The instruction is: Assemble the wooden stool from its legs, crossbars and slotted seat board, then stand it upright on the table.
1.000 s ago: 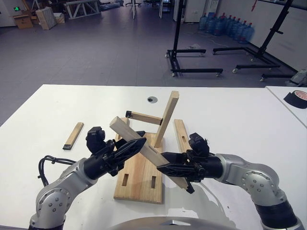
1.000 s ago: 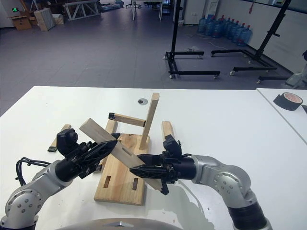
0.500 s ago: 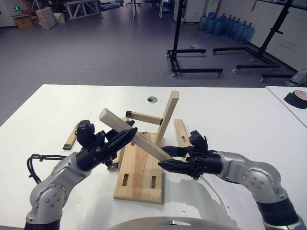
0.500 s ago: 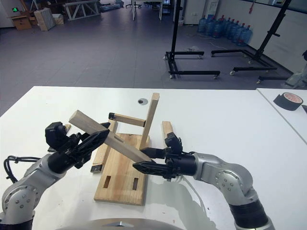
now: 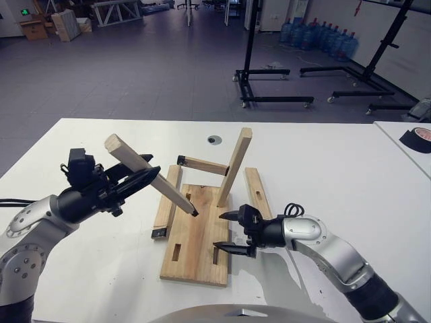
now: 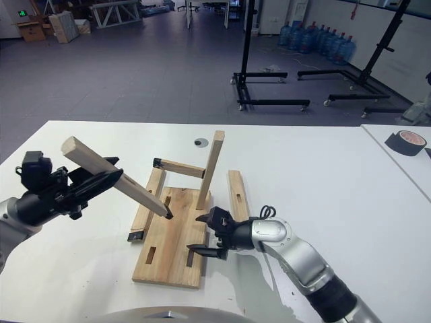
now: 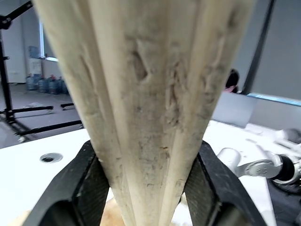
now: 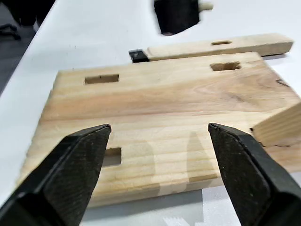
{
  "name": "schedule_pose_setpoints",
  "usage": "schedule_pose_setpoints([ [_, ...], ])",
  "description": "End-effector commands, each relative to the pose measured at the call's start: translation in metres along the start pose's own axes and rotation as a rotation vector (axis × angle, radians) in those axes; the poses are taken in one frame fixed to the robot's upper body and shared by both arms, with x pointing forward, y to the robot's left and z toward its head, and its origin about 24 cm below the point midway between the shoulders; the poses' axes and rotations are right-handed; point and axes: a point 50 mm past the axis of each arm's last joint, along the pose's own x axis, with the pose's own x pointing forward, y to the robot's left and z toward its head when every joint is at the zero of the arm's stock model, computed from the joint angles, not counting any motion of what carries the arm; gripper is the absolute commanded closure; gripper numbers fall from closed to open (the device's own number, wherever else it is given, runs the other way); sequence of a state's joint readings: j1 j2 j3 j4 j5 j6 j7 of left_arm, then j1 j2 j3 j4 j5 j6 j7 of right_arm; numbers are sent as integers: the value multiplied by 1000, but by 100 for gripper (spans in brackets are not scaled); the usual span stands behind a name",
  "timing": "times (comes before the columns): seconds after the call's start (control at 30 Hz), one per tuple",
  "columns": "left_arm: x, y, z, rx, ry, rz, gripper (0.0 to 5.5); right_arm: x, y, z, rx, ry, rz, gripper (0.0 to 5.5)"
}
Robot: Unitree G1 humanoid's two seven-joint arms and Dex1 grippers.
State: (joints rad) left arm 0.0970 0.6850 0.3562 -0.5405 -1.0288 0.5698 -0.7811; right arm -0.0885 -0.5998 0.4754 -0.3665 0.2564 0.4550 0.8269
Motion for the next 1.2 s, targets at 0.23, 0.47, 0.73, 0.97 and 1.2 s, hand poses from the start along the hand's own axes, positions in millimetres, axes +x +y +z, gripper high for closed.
schedule_pose_setpoints([
  [0.23, 6, 9, -3, 87, 100, 45, 348, -6, 23, -25, -315, 321, 136, 168],
  [0.47, 3, 5, -12, 28, 53, 28, 348, -32, 6, -36, -386, 500, 132, 168],
  [0.73, 14, 12, -34, 36, 52, 32, 348, -56, -4, -29, -374, 512, 188, 168],
  [0.97, 17, 11, -45, 71, 79, 7, 348, -59, -7, -15, -384, 406, 185, 168],
  [1.2, 19, 17, -37, 144, 169, -60, 348, -59, -7, -13, -371, 388, 190, 168],
])
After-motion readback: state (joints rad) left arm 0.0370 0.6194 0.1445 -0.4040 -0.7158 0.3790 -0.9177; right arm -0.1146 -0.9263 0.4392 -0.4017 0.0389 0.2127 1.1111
